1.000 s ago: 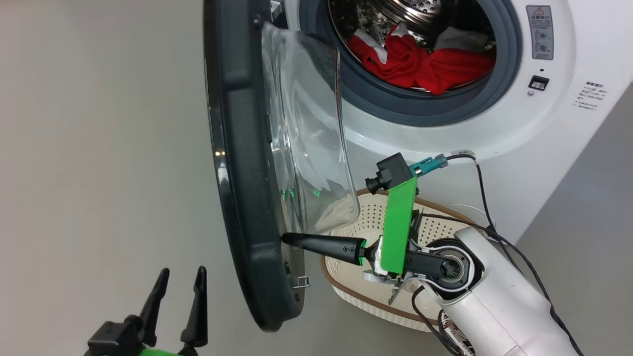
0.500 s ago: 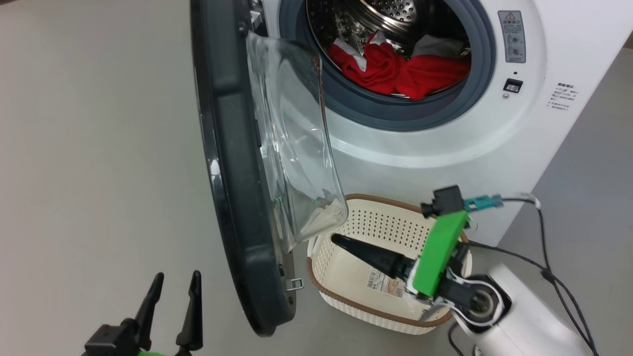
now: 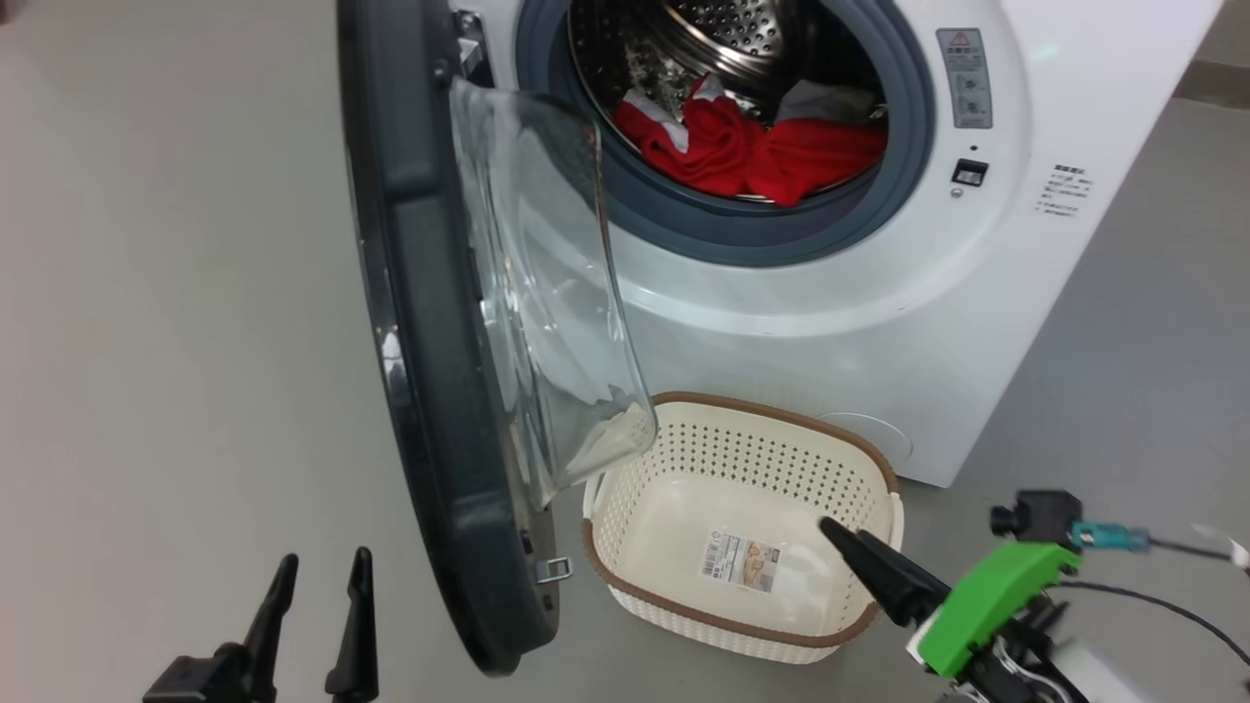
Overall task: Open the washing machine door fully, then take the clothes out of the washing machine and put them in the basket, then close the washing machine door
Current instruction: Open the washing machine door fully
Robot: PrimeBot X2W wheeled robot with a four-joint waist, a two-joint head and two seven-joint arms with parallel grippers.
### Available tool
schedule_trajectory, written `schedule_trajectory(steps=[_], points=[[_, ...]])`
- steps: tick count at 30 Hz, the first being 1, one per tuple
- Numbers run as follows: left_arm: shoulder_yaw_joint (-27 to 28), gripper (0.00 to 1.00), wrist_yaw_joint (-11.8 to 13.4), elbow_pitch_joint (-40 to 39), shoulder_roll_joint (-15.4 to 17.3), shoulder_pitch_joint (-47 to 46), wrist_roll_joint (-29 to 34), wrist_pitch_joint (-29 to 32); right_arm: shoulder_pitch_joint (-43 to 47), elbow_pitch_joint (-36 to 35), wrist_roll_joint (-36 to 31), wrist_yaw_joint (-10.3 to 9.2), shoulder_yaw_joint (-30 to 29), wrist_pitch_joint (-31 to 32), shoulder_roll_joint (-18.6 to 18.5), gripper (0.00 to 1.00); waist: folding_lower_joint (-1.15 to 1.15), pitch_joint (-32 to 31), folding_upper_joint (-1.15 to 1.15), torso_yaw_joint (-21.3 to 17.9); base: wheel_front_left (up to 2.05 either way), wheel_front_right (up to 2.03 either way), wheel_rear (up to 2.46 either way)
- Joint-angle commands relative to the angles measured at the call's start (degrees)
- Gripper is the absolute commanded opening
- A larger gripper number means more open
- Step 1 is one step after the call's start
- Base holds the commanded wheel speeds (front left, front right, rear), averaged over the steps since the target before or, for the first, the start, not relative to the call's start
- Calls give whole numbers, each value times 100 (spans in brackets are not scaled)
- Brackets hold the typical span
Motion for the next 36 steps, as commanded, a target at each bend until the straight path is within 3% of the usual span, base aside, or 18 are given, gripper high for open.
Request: schedule_trajectory(steps=[1,10,15,28,36], points=[[220,100,-40,-137,92,-35,46,-70,92,-8,-132,9,144,-323,-114,100,0,-26,0,-79,0,0,0],[305,100,-14,-165,92,44,22,-70,89,317,-789,9,694,-1599,-434,100,0,-25,0,-247,0,0,0],[352,100,-5,-172,92,76,20,-70,-84,326,-1569,9,813,-1976,-566,100,0,-39,0,-326,0,0,0],[371,100,-10,-188,92,19,27,-70,657,-871,-4706,9,-1424,-1991,90,100,0,-33,0,-328,0,0,0],[350,100,-15,-211,92,25,33,-70,1131,-1047,-5563,9,-2066,-1992,456,100,0,-49,0,-266,0,0,0]])
